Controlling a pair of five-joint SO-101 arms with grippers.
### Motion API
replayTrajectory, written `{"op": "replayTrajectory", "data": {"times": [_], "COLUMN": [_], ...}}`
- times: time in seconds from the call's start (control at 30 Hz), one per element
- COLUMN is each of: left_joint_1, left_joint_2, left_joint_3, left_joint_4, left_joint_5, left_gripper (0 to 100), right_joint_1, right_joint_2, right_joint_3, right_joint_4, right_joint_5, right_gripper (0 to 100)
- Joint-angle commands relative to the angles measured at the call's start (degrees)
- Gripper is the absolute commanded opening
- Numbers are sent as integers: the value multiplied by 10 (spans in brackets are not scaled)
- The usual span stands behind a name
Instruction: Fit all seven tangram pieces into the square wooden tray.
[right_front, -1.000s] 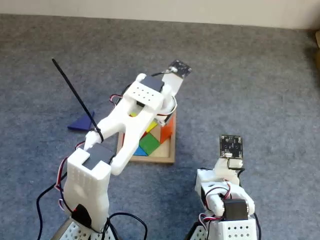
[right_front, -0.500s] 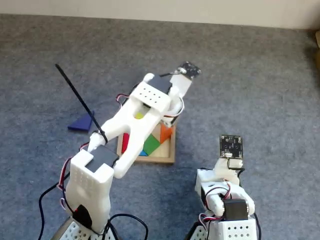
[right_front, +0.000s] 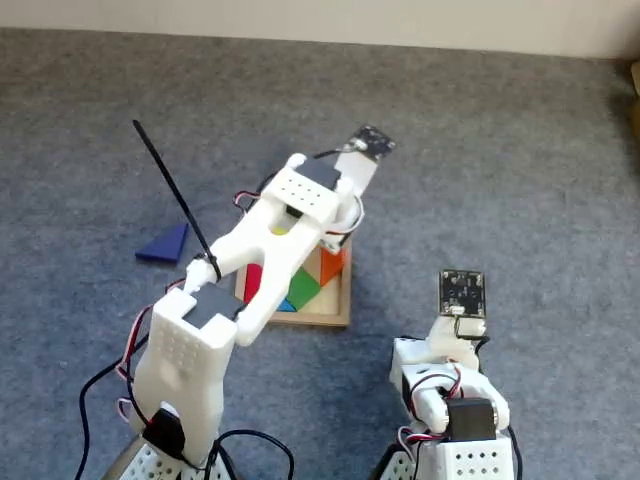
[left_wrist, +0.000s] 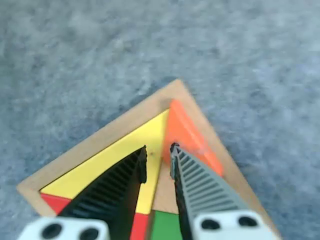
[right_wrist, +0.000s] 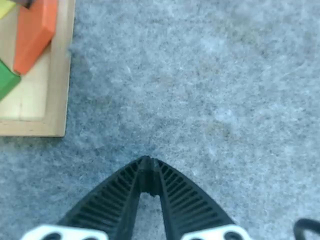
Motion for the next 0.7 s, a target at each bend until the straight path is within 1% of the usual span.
{"op": "replayTrajectory", "data": {"times": [0.0, 0.13, 0.3, 0.4, 0.53, 0.67], "left_joint_1": [-13, -15, -9, 7, 29, 32], "left_joint_2": [7, 1, -83, -121, -106, -81], "left_joint_3": [0, 0, 4, 6, 2, 0], "left_joint_4": [7, 8, 24, 20, 19, 12], "left_joint_5": [-4, -4, 0, 0, 0, 0], "left_gripper": [98, 95, 95, 95, 98, 98], "right_joint_1": [9, 9, 9, 9, 9, 9], "right_joint_2": [-9, -9, -9, -9, -9, -9], "right_joint_3": [75, 75, 75, 75, 75, 75], "right_joint_4": [1, 1, 1, 1, 1, 1], "right_joint_5": [-3, -3, -3, -3, -3, -3], "right_gripper": [5, 5, 5, 5, 5, 5]}}
